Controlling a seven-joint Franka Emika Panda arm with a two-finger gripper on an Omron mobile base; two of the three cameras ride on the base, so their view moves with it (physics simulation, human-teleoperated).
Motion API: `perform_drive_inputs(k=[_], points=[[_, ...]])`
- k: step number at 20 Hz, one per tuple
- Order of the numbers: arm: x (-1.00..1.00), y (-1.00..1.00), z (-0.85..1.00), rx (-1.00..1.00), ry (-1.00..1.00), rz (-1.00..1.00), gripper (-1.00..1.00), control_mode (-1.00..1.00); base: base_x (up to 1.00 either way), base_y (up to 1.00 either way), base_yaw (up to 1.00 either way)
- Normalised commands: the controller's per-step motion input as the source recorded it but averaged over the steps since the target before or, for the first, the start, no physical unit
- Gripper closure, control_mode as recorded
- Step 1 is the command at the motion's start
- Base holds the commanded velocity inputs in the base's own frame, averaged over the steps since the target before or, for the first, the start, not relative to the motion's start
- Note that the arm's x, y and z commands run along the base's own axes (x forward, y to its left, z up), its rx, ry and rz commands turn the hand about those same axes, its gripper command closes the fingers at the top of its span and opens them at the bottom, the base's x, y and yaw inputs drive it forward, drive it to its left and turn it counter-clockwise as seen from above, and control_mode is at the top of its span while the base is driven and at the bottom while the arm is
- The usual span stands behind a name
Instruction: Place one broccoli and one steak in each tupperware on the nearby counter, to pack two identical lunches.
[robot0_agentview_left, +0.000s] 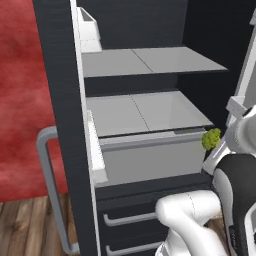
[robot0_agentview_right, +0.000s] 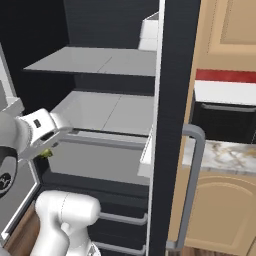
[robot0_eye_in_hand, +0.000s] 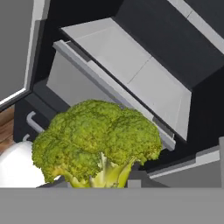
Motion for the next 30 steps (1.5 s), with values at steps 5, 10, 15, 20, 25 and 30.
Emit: perform_drive_inputs(k=[5, 10, 15, 20, 25, 30], points=[[0.00, 0.00, 0.00, 0.00, 0.00, 0.00, 1.00, 1.00, -0.98, 0.00, 0.01], [0.00, 0.00, 0.00, 0.00, 0.00, 0.00, 1.00, 1.00, -1.00, -0.11, 0.00], [0.00, 0.00, 0.00, 0.00, 0.00, 0.00, 1.00, 1.00, -0.99, -0.73, -0.01], [0.00, 0.00, 0.00, 0.00, 0.00, 0.00, 1.00, 1.00, -0.41, -0.98, -0.03], [0.00, 0.00, 0.00, 0.00, 0.00, 0.00, 1.00, 1.00, 0.00, -1.00, -0.04], [0.00, 0.00, 0.00, 0.00, 0.00, 0.00, 1.00, 1.00, 0.00, -1.00, -0.11]])
